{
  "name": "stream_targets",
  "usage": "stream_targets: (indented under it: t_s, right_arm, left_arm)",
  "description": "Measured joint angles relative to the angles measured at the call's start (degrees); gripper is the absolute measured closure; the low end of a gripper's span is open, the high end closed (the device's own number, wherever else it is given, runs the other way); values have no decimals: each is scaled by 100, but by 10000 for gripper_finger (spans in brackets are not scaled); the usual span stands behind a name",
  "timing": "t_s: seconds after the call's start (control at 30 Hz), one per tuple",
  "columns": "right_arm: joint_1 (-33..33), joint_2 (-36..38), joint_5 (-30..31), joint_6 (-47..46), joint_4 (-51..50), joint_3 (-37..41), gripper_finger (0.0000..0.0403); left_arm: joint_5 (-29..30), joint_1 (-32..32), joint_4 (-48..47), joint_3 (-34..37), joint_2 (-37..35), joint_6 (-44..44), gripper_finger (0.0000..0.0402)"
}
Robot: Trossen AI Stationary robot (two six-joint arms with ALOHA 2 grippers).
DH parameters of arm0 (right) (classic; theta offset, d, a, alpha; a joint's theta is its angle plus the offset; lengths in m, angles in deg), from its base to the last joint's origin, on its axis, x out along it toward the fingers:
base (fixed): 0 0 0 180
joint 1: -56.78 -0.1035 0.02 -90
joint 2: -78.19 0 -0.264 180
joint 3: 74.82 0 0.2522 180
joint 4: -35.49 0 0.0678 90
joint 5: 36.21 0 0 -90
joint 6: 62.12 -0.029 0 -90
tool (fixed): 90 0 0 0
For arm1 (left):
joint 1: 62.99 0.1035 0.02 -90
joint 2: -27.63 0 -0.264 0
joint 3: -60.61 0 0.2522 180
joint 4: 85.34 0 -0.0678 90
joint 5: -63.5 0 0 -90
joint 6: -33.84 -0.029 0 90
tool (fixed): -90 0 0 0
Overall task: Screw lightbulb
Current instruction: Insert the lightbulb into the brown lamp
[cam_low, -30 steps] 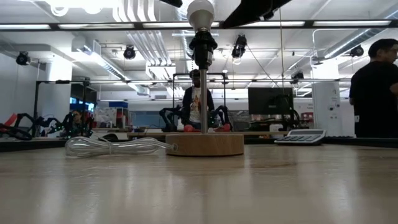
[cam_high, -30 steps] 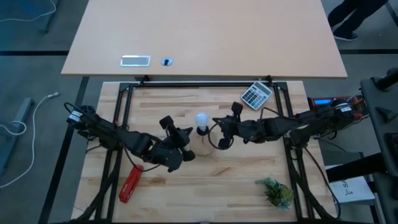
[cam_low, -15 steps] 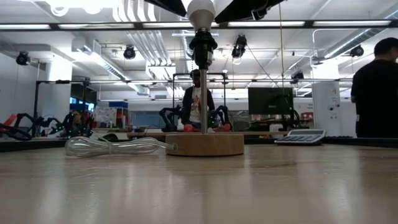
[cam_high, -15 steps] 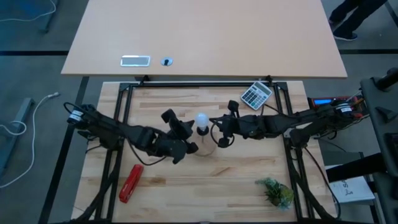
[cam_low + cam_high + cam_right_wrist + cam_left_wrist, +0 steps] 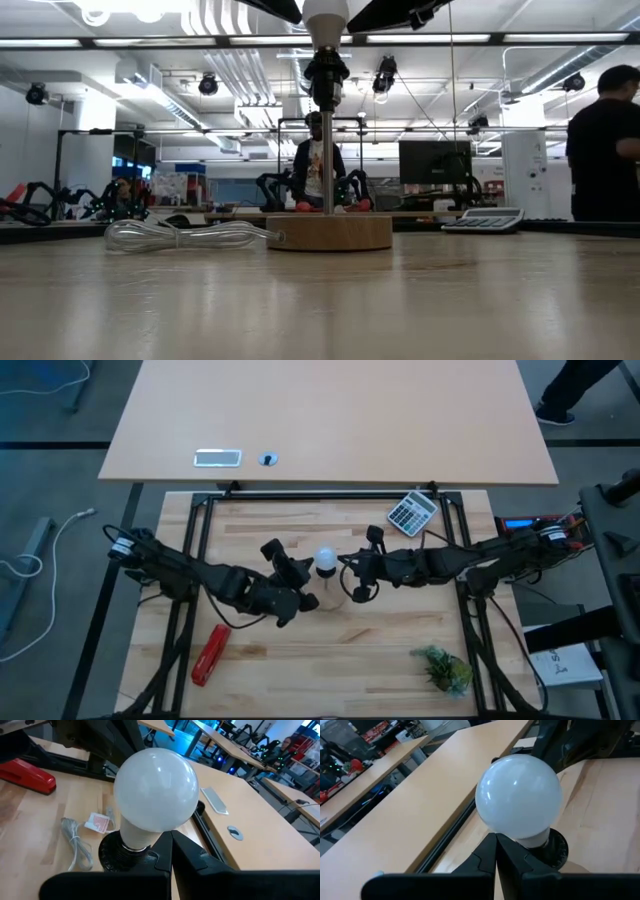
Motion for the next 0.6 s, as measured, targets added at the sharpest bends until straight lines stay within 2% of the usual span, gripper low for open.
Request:
stream_targets:
  t_s: [0.23, 0.43, 0.6]
  right_arm:
    - [-15, 0, 3, -79, -43, 0, 403]
    - [-17, 12, 365, -239, -323, -5, 403]
    - [-13, 24, 422, -184, -265, -7, 403]
  left_arm:
    - [-28, -12, 11, 0, 5, 19, 400]
    - [-103, -71, 3, 0, 18, 22, 400]
    - [-76, -211, 3, 0, -8, 46, 400]
